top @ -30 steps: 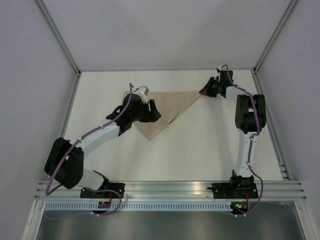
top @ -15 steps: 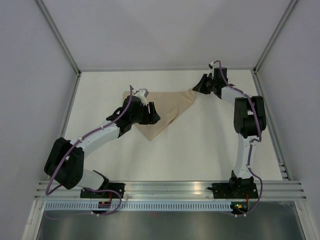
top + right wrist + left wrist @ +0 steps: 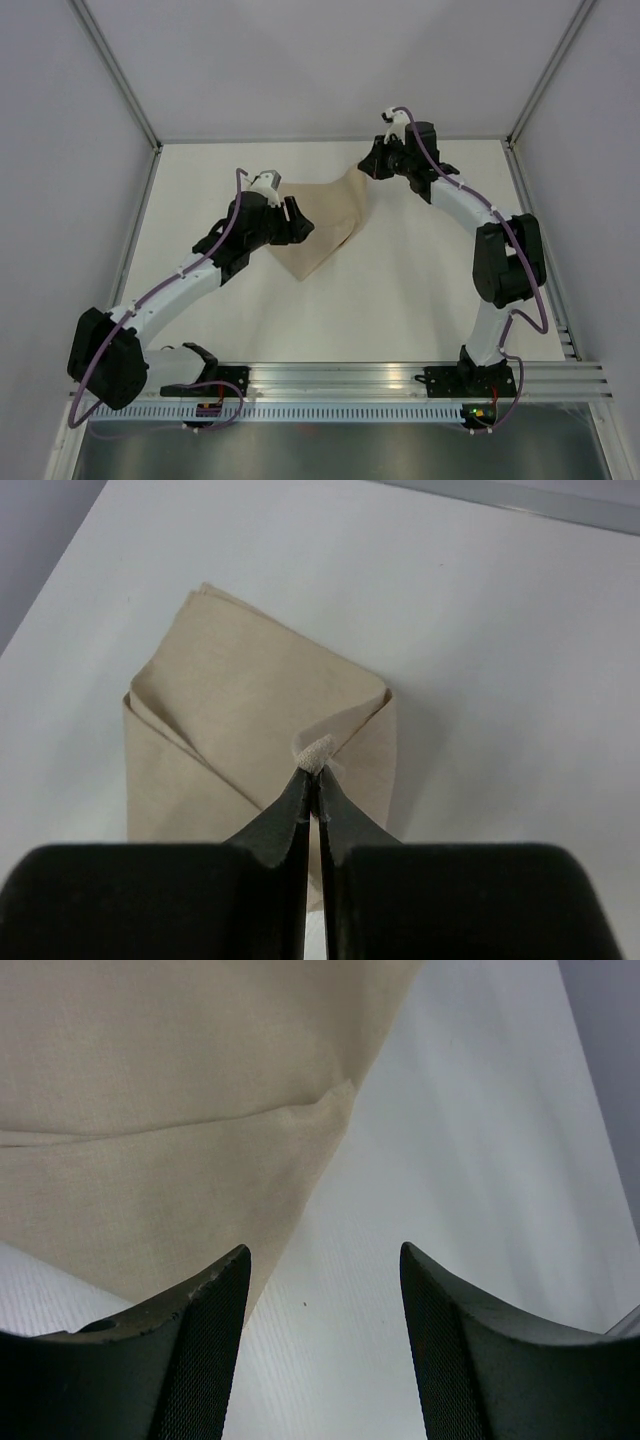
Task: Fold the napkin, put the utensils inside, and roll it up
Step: Fold the napkin
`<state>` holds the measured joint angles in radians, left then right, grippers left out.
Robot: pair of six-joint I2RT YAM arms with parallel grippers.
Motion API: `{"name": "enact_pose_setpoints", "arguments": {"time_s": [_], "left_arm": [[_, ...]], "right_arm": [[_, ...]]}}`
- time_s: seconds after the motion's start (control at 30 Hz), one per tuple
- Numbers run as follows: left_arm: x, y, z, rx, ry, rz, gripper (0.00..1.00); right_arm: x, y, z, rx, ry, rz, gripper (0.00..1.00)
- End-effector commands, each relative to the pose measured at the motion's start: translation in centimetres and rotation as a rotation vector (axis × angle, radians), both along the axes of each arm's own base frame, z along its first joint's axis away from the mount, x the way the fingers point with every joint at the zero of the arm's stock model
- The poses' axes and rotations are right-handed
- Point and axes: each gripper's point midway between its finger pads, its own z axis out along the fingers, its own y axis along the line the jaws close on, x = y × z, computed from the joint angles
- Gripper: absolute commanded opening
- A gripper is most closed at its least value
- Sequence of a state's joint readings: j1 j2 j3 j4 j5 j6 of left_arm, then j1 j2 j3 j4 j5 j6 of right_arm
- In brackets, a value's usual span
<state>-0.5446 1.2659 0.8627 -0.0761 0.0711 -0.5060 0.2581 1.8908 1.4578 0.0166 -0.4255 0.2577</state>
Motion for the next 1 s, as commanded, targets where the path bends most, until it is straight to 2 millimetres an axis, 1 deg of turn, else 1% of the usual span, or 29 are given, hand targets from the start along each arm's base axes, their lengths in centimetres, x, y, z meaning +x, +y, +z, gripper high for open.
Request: {"name": "enact_pose_setpoints", "arguments": {"time_s": [0.0, 0.03, 0.07, 0.1, 0.17, 0.2, 0.23, 0.3, 0.33, 0.4, 0.43, 0.47, 0.5, 0.53, 0.57, 0.6, 0.63, 0.7, 0.73, 0.9, 0.97], "left_arm": [[-0.4, 1.4, 3.1, -0.065, -0.028, 0.098, 0.66], [-0.5, 2.1, 4.5, -0.080, -0.061, 0.127, 0.67], [-0.6, 2.4, 5.1, -0.087, -0.068, 0.144, 0.67], [-1.1, 2.8, 6.4, -0.100, -0.086, 0.153, 0.67], [-1.4, 3.3, 7.4, -0.111, -0.098, 0.172, 0.67], [-1.5, 3.6, 8.3, -0.124, -0.110, 0.184, 0.67], [-1.8, 3.8, 8.4, -0.122, -0.106, 0.188, 0.67], [-2.2, 4.1, 9.6, -0.141, -0.125, 0.194, 0.68], [-2.5, 4.3, 9.6, -0.141, -0.121, 0.197, 0.68], [-2.8, 4.6, 10.1, -0.148, -0.128, 0.206, 0.68], [-2.9, 4.8, 10.1, -0.151, -0.128, 0.210, 0.68], [-3.0, 4.9, 10.0, -0.148, -0.124, 0.212, 0.68], [-3.1, 5.0, 10.2, -0.155, -0.128, 0.216, 0.68], [-3.2, 5.0, 10.1, -0.154, -0.125, 0.217, 0.68], [-3.3, 5.0, 10.1, -0.155, -0.124, 0.217, 0.68], [-3.3, 5.1, 10.0, -0.158, -0.121, 0.220, 0.68], [-3.3, 5.1, 10.0, -0.158, -0.118, 0.220, 0.68], [-3.4, 5.1, 9.9, -0.162, -0.114, 0.222, 0.68], [-3.4, 5.1, 9.8, -0.163, -0.112, 0.223, 0.68], [-3.5, 5.2, 9.2, -0.160, -0.102, 0.228, 0.68], [-3.6, 5.2, 9.0, -0.161, -0.098, 0.228, 0.68]], "right_arm": [[-1.9, 2.6, 2.2, -0.113, -0.126, 0.113, 0.07], [-2.8, 3.8, 1.9, -0.130, -0.123, 0.145, 0.07], [-3.2, 4.3, 1.8, -0.144, -0.130, 0.160, 0.07], [-4.0, 5.4, 1.7, -0.161, -0.140, 0.190, 0.07], [-4.9, 6.3, 1.8, -0.180, -0.157, 0.213, 0.07], [-5.4, 6.8, 1.5, -0.194, -0.160, 0.226, 0.07], [-6.3, 7.9, 1.4, -0.224, -0.185, 0.255, 0.07], [-7.2, 8.9, 1.0, -0.255, -0.196, 0.279, 0.06], [-8.0, 9.7, 0.3, -0.292, -0.203, 0.303, 0.06], [-9.1, 10.5, -0.8, -0.332, -0.204, 0.335, 0.06], [-10.1, 11.3, -1.2, -0.352, -0.208, 0.360, 0.06], [-10.4, 11.4, -1.5, -0.386, -0.224, 0.365, 0.05], [-11.2, 11.7, -2.2, -0.402, -0.223, 0.379, 0.05], [-12.2, 12.6, -2.6, -0.413, -0.229, 0.407, 0.05], [-12.6, 12.9, -2.9, -0.429, -0.235, 0.419, 0.05], [-12.9, 13.0, -3.6, -0.450, -0.230, 0.422, 0.05], [-13.8, 13.7, -4.2, -0.461, -0.227, 0.445, 0.04], [-14.7, 14.0, -5.5, -0.497, -0.222, 0.469, 0.04], [-15.4, 14.7, -6.1, -0.508, -0.222, 0.488, 0.03], [-16.9, 15.5, -8.3, -0.557, -0.215, 0.530, 0.03], [-16.9, 15.8, -8.3, -0.563, -0.218, 0.533, 0.03]]}}
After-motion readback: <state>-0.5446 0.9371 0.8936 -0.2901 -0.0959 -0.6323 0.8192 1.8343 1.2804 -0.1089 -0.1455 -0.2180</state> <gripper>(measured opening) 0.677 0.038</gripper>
